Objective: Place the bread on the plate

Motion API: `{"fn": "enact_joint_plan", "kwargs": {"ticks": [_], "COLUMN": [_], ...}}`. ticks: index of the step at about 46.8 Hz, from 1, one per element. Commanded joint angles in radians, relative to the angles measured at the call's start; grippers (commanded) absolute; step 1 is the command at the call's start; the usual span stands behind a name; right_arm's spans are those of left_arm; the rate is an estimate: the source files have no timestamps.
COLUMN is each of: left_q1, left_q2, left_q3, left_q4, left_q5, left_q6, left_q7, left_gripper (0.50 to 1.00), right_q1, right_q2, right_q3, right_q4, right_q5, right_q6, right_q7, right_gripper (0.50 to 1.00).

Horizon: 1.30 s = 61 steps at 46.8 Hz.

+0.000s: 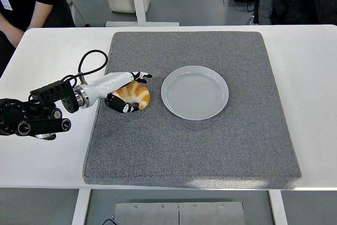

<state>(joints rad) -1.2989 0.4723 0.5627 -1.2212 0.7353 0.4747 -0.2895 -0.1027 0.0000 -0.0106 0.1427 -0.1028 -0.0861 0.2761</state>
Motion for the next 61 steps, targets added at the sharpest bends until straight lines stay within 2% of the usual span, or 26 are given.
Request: {"fn": "enact_joint_plan", "kwargs": {"ticks": [1,15,20,45,61], "left_q1": [0.003,-0.002,-0.006,-0.051,-0.181], "left_q2": [-0.001,0.002,0.002,0.012,0.029], "left_q3": [0.000,0.000,0.000,-0.001,0.005], "left_q4": [0.003,0.037,0.043,0.052,0.052], "left_q5": [0.001,0.000,0.000,-0.001,0.000], "left_q6": [-0.001,0.004,0.005,0.005,-0.008], "left_q7": [-0.007,-0.016,-0.016,-0.016,-0.016], "left_gripper": [0.796,0.590,0.500,0.500,0.500], "right_q1": [0.000,0.000,0.000,0.000,0.000], "right_q2": [0.000,0.000,0.000,0.000,0.000], "right_q3": [0.000,0.000,0.000,0.001,0.001], "right_q4": [0.000,0.001,0.000,0.000,0.000], "right_q5": [0.000,0.000,0.000,0.000,0.000], "right_q6": [0.000,0.000,0.000,0.000,0.000], "right_q7": [0.000,0.000,0.000,0.000,0.000], "right_gripper": [1.000,1.000,1.000,1.000,1.000]}}
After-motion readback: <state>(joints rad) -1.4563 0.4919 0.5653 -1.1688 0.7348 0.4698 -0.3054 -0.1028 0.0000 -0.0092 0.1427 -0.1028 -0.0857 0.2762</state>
